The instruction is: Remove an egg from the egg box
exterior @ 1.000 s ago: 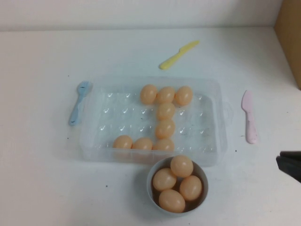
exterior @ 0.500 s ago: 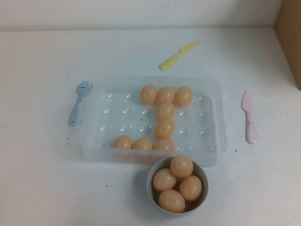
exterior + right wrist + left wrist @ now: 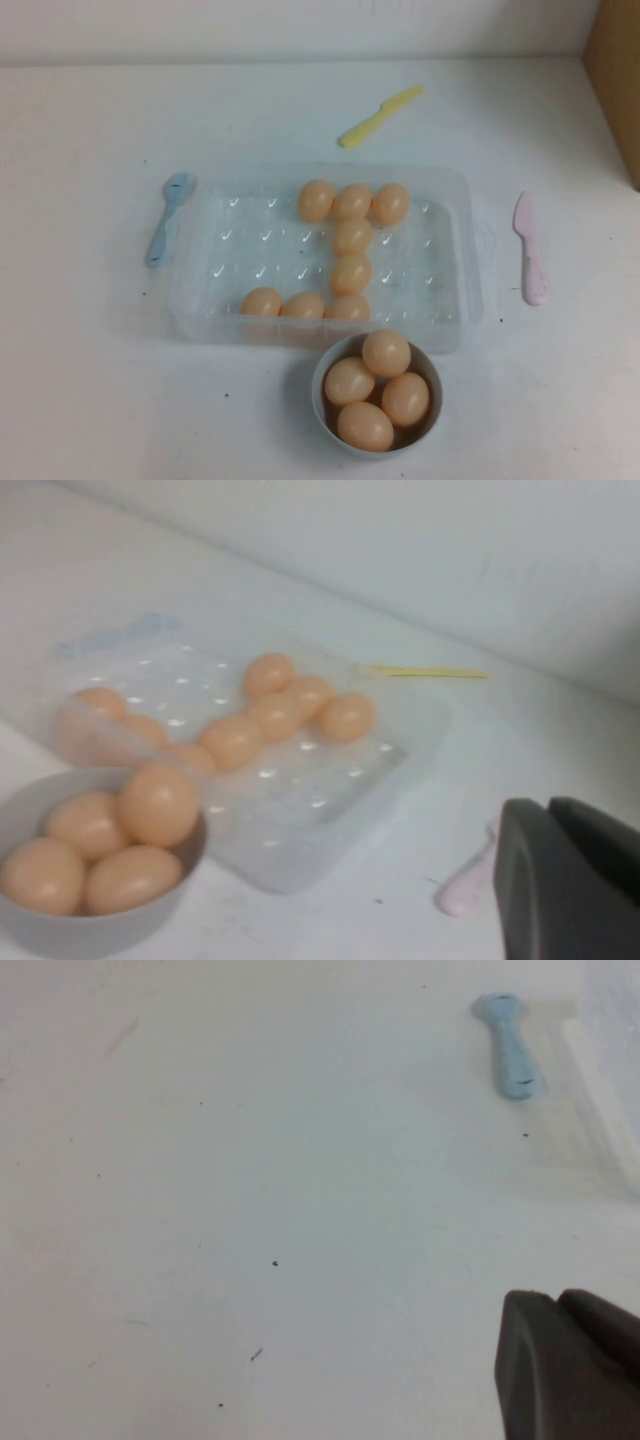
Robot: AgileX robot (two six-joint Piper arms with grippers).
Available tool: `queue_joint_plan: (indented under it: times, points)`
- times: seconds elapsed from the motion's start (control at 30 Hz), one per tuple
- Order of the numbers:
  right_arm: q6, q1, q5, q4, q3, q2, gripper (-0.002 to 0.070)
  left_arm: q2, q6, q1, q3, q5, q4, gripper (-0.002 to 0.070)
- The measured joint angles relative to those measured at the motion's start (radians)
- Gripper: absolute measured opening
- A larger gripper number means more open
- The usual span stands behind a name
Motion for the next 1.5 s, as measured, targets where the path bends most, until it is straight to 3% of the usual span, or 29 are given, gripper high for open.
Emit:
queue_joint_plan:
  times: [0.17,0.43,1.5]
  points:
    - [0.0,-0.221,-0.007,0.049,0.106,-0.165,-0.0017,0.0,0.0,0.0,0.0,0.0,0.0,-0.0005]
    - [0.0,-0.482,0.011,0.083,0.196,-0.182,-0.0017,-0.001,0.0,0.0,0.0,0.0,0.0,-0.0005]
    - [0.036,-0.448,0.12,0.123,0.237,-0.186,-0.0017,-0.001,0.0,0.0,0.0,0.0,0.0,-0.0005]
